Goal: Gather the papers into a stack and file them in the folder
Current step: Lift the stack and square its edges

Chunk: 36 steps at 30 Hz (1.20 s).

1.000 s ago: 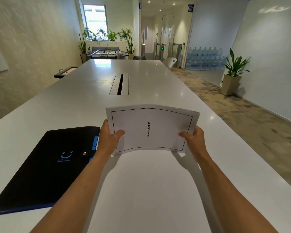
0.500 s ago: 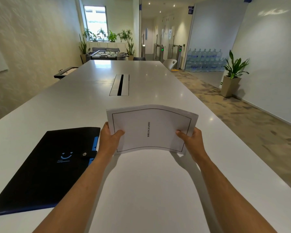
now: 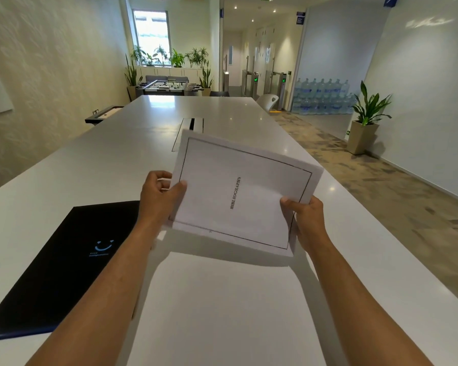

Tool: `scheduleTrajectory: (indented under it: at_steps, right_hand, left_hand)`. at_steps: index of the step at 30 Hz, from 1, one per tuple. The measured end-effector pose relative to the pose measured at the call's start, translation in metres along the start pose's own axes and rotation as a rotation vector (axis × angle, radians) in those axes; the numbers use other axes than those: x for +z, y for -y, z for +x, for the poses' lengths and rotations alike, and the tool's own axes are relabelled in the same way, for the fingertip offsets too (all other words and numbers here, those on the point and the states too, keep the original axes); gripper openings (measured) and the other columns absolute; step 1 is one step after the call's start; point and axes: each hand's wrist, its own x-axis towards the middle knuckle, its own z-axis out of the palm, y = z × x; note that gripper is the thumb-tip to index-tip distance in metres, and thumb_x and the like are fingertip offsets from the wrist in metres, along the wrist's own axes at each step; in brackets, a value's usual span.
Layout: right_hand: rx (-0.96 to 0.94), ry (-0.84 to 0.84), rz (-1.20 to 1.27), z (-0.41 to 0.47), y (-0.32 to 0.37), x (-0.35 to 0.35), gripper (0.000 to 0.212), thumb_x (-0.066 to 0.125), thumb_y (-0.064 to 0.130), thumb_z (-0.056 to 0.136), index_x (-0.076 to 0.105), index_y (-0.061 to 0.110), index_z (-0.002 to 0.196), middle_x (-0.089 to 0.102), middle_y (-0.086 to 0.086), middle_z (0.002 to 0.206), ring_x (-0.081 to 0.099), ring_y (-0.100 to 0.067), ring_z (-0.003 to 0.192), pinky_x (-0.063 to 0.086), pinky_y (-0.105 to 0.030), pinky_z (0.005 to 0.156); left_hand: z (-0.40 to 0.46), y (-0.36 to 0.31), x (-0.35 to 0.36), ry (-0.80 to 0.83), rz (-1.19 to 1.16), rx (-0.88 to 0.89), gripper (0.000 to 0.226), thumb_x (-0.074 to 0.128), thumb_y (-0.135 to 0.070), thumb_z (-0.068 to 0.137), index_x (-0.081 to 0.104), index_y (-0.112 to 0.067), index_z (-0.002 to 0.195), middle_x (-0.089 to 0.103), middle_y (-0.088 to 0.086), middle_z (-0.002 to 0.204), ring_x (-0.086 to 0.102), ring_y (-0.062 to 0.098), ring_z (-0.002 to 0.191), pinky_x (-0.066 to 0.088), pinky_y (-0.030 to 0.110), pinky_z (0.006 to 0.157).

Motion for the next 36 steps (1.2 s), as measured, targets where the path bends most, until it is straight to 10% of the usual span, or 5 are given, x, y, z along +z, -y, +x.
scheduleTrajectory:
  at_steps: [8, 13, 18, 26, 36]
  right_hand:
    - [0.276, -0.155, 0.504, -0.021, -0.017, 0.042, 0.038, 0.063, -0.011, 0.078, 0.066, 0.005, 0.112, 0.075, -0.009, 0.101, 0.071, -0.025, 0.089, 0.058, -0.038, 0.077]
    - [0.401, -0.133, 0.568, -0.045, -0.037, 0.067, 0.038, 0.067, -0.004, 0.08, 0.066, 0.005, 0.117, 0.073, -0.011, 0.108, 0.07, -0.027, 0.098, 0.055, -0.043, 0.089]
    - [0.463, -0.029, 0.544, -0.044, -0.038, 0.056, 0.036, 0.067, -0.006, 0.076, 0.066, -0.002, 0.111, 0.071, -0.013, 0.105, 0.067, -0.031, 0.099, 0.054, -0.041, 0.088]
    - [0.067, 0.141, 0.08, -0.006, 0.016, 0.024, 0.059, 0.075, 0.01, 0.069, 0.052, 0.015, 0.124, 0.065, -0.013, 0.115, 0.064, -0.027, 0.105, 0.05, -0.042, 0.091]
    - [-0.346, 0.163, -0.054, -0.014, 0.053, 0.048, 0.03, 0.061, 0.023, 0.09, 0.055, 0.041, 0.113, 0.067, 0.016, 0.109, 0.066, -0.012, 0.103, 0.056, -0.022, 0.078]
  left_hand:
    - [-0.051, 0.003, 0.046, 0.136, -0.758, -0.347, 0.08, 0.067, -0.053, 0.075, 0.042, -0.012, 0.139, 0.06, 0.017, 0.13, 0.059, 0.034, 0.118, 0.048, 0.049, 0.096]
    - [-0.05, 0.002, 0.071, -0.03, -0.706, -0.445, 0.092, 0.077, -0.03, 0.079, 0.022, -0.024, 0.152, 0.044, 0.004, 0.147, 0.046, 0.023, 0.13, 0.035, 0.049, 0.11]
    - [-0.034, 0.004, 0.06, -0.055, -0.378, -0.159, 0.072, 0.07, -0.019, 0.087, 0.031, -0.017, 0.147, 0.045, 0.007, 0.146, 0.046, 0.023, 0.13, 0.038, 0.047, 0.109]
    - [-0.023, -0.015, 0.029, 0.061, -0.27, 0.168, 0.041, 0.068, -0.02, 0.088, 0.052, -0.027, 0.125, 0.063, 0.003, 0.123, 0.063, 0.015, 0.11, 0.053, 0.037, 0.092]
    - [-0.034, -0.027, 0.044, 0.103, -0.243, 0.266, 0.037, 0.066, -0.018, 0.09, 0.05, -0.027, 0.122, 0.063, -0.004, 0.118, 0.062, 0.006, 0.108, 0.05, 0.017, 0.084]
